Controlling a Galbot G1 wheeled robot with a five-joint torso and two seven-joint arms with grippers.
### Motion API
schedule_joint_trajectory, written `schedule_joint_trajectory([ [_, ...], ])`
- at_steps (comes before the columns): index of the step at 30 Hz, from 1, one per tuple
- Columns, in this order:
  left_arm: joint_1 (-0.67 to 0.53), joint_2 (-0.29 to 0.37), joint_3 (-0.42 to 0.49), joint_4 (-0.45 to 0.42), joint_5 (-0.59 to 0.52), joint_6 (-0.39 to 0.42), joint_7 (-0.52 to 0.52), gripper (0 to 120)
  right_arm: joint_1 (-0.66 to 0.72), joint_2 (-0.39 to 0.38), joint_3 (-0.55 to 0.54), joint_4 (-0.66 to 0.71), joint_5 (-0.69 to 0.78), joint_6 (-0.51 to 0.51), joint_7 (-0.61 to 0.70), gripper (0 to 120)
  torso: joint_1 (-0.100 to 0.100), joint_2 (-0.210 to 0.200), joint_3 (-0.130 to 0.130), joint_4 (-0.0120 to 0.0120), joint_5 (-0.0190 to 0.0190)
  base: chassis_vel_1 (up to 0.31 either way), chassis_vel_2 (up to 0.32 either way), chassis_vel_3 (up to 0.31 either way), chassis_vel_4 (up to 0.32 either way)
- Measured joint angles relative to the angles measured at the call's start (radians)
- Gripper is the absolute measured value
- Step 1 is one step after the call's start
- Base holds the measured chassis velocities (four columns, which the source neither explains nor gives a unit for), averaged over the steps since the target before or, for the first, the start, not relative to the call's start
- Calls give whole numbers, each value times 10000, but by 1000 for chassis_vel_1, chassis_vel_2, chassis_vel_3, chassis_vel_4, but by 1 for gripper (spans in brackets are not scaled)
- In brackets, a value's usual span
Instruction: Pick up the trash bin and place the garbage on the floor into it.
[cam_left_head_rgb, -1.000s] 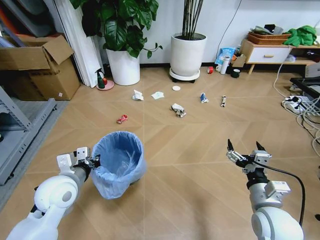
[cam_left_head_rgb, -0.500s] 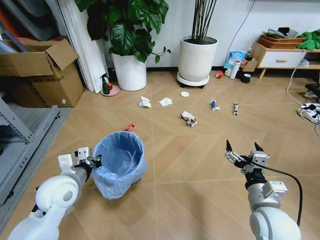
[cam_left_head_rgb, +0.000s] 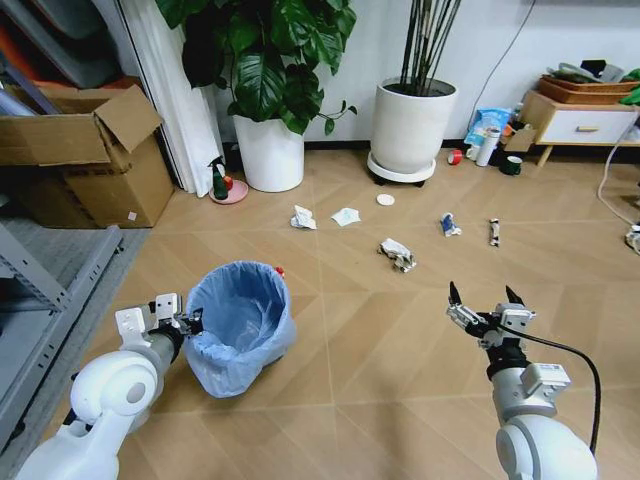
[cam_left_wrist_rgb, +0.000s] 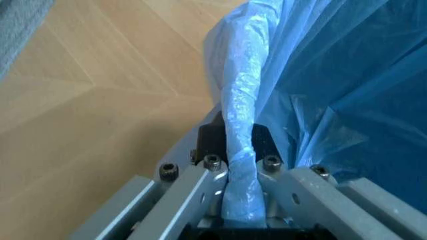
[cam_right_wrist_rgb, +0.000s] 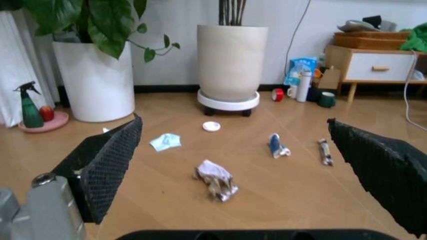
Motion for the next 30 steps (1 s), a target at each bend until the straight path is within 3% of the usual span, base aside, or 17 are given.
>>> schedule_joint_trajectory([
  [30, -13, 11, 33, 79, 35, 0, 74, 0, 38, 52, -36, -174, -100, 117, 16, 100, 0, 0, 2, 0, 2, -65, 280, 64, -285],
])
